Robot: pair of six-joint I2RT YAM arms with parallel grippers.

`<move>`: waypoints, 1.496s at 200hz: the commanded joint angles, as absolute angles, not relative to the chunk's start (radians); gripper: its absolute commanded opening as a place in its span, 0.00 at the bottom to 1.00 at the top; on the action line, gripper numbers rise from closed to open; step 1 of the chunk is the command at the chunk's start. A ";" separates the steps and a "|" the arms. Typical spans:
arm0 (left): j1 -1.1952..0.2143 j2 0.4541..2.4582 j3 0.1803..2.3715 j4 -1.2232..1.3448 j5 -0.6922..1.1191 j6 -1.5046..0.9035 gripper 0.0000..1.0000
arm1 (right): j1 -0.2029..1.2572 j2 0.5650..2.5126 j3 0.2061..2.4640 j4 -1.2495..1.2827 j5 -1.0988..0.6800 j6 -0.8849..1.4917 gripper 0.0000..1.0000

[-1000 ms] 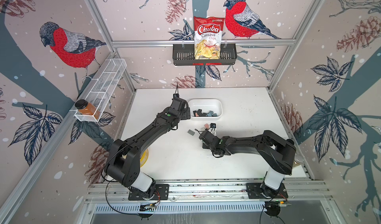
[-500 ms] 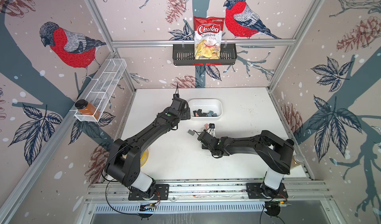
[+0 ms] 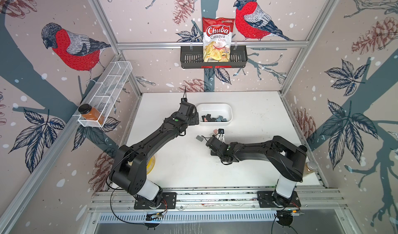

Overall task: Put the eraser in the storage box
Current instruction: Pick up the eraser from the center of the board, then place the eraser in the storage box.

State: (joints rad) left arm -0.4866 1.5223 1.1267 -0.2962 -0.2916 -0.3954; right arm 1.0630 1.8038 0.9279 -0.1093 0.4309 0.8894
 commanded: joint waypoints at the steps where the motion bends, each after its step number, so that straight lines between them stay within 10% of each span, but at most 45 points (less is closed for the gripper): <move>1: -0.485 1.517 1.136 -0.280 -0.293 -0.406 0.96 | 1.057 1.776 0.924 -0.221 0.399 0.871 0.25; 163: -0.483 1.564 1.144 -0.289 -0.307 -0.406 0.96 | 0.845 1.592 1.090 -0.275 0.349 0.677 0.26; 299: -0.485 1.634 1.205 -0.362 -0.266 -0.446 0.96 | 0.597 1.943 1.462 -0.263 0.124 0.540 0.27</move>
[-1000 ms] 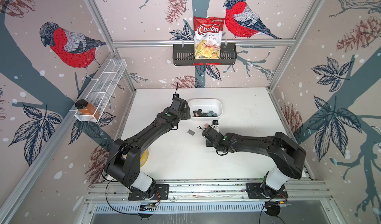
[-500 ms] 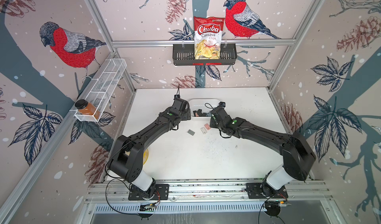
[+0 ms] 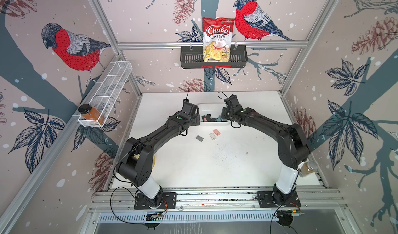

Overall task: Put the eraser in the storage box
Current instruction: Place the eraser in the storage box.

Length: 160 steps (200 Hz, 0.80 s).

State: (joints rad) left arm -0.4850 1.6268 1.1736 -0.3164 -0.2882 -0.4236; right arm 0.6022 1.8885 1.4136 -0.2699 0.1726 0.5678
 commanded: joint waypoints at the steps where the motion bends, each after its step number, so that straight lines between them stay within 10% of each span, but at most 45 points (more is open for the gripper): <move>1: -0.485 1.634 1.206 -0.364 -0.266 -0.446 0.96 | 0.597 1.947 1.465 -0.264 0.125 0.540 0.27; 113: -0.513 1.559 1.093 -0.410 -0.192 -0.581 0.96 | 0.583 2.055 1.510 -0.261 0.120 0.538 0.30; 160: -0.579 1.533 1.018 -0.400 -0.206 -0.648 0.96 | 0.580 2.051 1.506 -0.259 0.118 0.537 0.47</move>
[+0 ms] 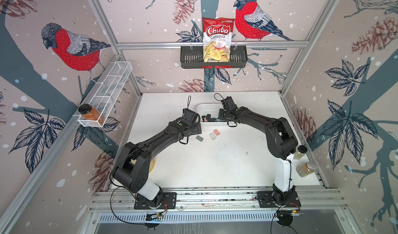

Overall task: Put the eraser in the storage box
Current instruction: Place the eraser in the storage box.

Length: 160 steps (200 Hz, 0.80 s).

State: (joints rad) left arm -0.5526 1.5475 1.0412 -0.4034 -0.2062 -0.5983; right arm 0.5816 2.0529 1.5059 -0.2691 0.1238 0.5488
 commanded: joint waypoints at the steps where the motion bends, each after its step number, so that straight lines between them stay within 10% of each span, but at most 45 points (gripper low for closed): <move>1: -0.580 1.533 1.017 -0.399 -0.206 -0.650 0.96 | 0.580 2.050 1.505 -0.259 0.119 0.538 0.47; 122: -0.707 1.496 0.878 -0.325 -0.218 -0.987 0.97 | 0.586 1.516 1.058 -0.063 0.212 0.585 1.00; 160: -0.727 1.519 0.855 -0.275 -0.220 -1.071 0.97 | 0.581 1.319 0.903 -0.041 0.247 0.587 1.00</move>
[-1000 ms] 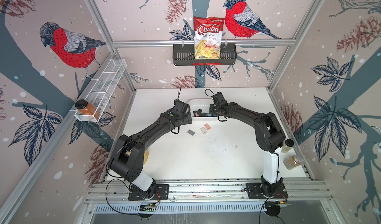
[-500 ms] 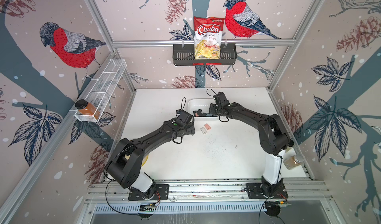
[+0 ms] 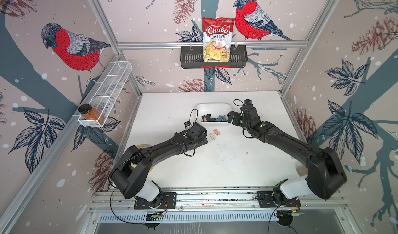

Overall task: Put the eraser in the storage box
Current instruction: Place the eraser in the storage box, then pick up the eraser from the center of the board.

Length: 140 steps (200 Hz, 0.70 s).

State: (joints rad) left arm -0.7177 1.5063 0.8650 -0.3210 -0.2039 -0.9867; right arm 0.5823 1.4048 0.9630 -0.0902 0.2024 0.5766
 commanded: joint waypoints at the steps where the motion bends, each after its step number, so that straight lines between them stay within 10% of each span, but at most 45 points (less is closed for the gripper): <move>1: -0.727 1.520 0.855 -0.275 -0.220 -1.073 0.97 | 0.580 1.313 0.899 -0.041 0.247 0.587 1.00; 140: -0.779 1.816 1.202 -0.668 -0.395 -1.495 0.94 | 0.601 0.984 0.585 0.057 0.147 0.584 1.00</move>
